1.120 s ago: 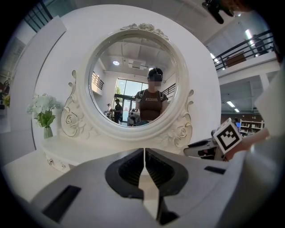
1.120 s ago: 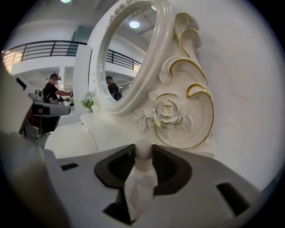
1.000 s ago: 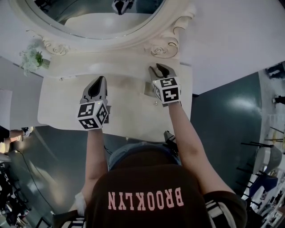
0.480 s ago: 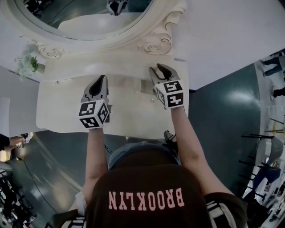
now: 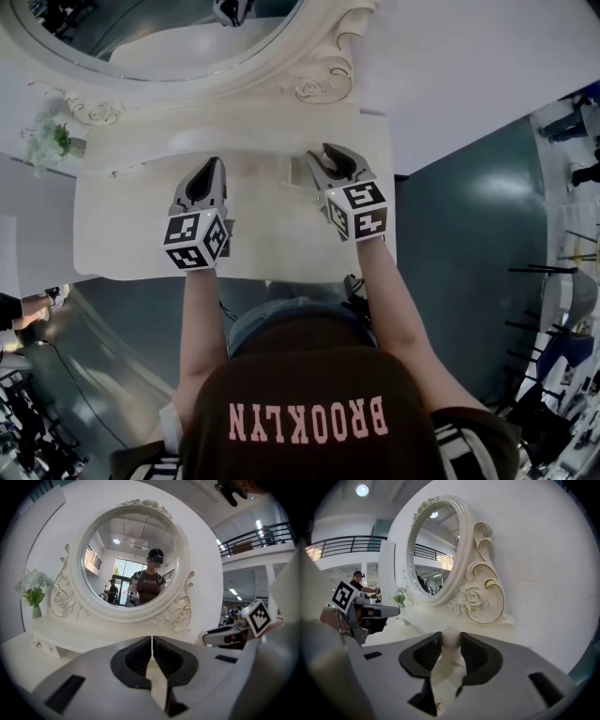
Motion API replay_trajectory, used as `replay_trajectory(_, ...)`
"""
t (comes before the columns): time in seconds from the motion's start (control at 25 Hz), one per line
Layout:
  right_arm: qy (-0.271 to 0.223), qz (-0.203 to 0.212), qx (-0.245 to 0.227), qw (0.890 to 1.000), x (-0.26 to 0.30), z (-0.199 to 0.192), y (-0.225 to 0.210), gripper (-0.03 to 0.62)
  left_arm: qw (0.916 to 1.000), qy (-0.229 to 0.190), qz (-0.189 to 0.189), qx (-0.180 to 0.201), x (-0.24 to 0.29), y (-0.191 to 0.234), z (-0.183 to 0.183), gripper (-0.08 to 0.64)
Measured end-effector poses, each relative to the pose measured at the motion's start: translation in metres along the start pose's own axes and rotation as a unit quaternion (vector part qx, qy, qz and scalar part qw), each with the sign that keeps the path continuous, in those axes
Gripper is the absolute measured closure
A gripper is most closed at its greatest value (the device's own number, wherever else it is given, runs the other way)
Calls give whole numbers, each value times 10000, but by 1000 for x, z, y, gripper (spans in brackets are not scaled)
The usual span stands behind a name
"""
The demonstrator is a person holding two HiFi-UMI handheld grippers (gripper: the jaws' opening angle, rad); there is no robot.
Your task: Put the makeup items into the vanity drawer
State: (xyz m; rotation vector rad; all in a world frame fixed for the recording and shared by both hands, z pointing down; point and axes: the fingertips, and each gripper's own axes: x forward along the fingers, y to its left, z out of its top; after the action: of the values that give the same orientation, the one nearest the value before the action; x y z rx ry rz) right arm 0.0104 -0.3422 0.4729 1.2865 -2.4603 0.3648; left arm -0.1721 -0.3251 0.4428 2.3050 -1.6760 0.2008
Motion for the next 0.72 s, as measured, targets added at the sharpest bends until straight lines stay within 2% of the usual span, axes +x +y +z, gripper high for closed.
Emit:
replay_trajectory(0.2, 203, 157, 36, 9997, -1, -20, 15, 472, 9998, 180, -46, -42, -3, -2, -19, 551)
replay_trajectory(0.48, 751, -15, 202, 9970, 7, -58, 16, 456, 9995, 261, 20, -168, -8, 5, -31, 551)
replay_trajectory(0.72, 821, -16, 296, 9962, 5, -66, 21, 423, 9992, 302, 23, -263, -14, 7, -41, 551)
